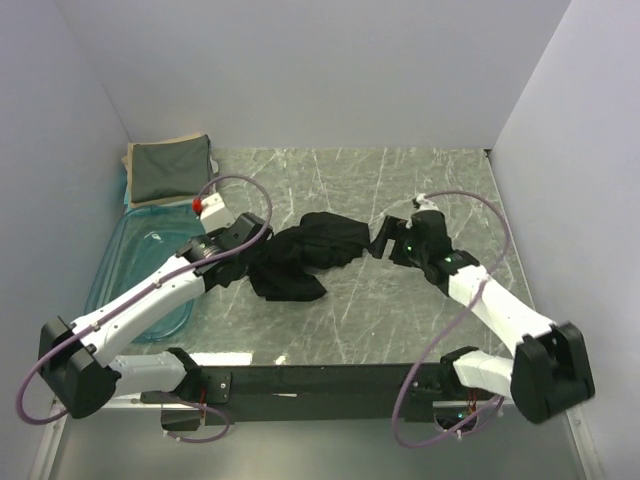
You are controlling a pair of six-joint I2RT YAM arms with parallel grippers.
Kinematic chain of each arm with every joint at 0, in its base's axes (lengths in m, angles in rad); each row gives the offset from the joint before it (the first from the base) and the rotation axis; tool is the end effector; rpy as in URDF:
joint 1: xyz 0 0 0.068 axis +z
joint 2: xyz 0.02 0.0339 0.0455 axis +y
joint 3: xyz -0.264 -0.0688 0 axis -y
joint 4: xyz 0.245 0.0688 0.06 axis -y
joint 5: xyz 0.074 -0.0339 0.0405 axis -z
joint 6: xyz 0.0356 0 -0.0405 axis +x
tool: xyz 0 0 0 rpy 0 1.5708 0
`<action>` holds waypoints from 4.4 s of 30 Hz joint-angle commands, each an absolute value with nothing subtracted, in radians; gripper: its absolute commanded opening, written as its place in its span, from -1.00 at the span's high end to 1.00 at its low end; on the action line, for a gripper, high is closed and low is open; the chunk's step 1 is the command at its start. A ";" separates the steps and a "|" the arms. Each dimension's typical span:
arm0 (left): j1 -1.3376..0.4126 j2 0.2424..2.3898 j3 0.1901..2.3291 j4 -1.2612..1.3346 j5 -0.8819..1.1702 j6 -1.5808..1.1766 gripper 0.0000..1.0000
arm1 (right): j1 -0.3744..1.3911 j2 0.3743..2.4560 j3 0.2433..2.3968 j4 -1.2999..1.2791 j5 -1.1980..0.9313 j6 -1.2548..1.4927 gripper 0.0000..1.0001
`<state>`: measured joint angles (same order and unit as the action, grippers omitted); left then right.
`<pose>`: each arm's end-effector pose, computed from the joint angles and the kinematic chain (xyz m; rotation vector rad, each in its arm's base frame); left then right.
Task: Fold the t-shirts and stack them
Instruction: Flatten the tshirt out
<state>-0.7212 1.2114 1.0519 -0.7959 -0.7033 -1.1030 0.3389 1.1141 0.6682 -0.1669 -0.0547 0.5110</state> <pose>0.1932 -0.1392 0.2984 -0.6780 2.1389 -0.0596 0.2258 0.0817 0.2359 0.1604 2.2286 0.5340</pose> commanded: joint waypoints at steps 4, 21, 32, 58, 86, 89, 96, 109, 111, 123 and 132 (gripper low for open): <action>-0.716 1.098 0.973 -0.911 -0.805 -1.262 0.99 | 0.443 1.297 0.811 -0.193 -0.098 0.496 -0.82; -0.707 1.121 0.950 -0.879 -0.787 -1.230 0.99 | 0.492 1.721 1.073 -0.210 0.250 0.479 -0.72; -0.687 1.140 0.942 -0.853 -0.798 -1.213 0.99 | 0.485 1.864 1.147 -0.140 0.078 0.292 0.63; -0.592 0.855 1.301 -0.361 -0.726 -0.764 0.99 | 0.423 0.891 1.241 -0.411 0.413 0.261 1.00; -0.514 1.218 1.089 -0.503 -0.602 -0.985 0.99 | 0.187 1.378 1.202 -0.446 0.130 0.322 0.50; -0.488 1.259 1.045 -0.462 -0.583 -0.983 0.99 | 0.190 1.472 1.247 -0.497 0.147 0.333 -0.29; -0.457 1.331 1.016 -0.485 -0.641 -1.017 0.99 | 0.201 1.330 1.057 -0.483 0.133 0.454 -0.68; -0.439 1.371 0.973 -0.420 -0.580 -0.974 0.99 | 0.506 1.131 0.687 -0.764 0.132 0.728 -0.68; -0.439 1.371 0.976 -0.426 -0.583 -0.971 0.99 | 0.505 1.112 0.646 -0.752 0.083 0.755 -0.64; -0.437 1.374 0.985 -0.443 -0.595 -0.971 0.99 | 0.508 1.232 0.592 -0.687 0.058 0.752 -0.30; -0.436 1.384 0.999 -0.463 -0.598 -0.982 0.99 | 0.514 1.247 0.568 -0.656 0.040 0.759 0.09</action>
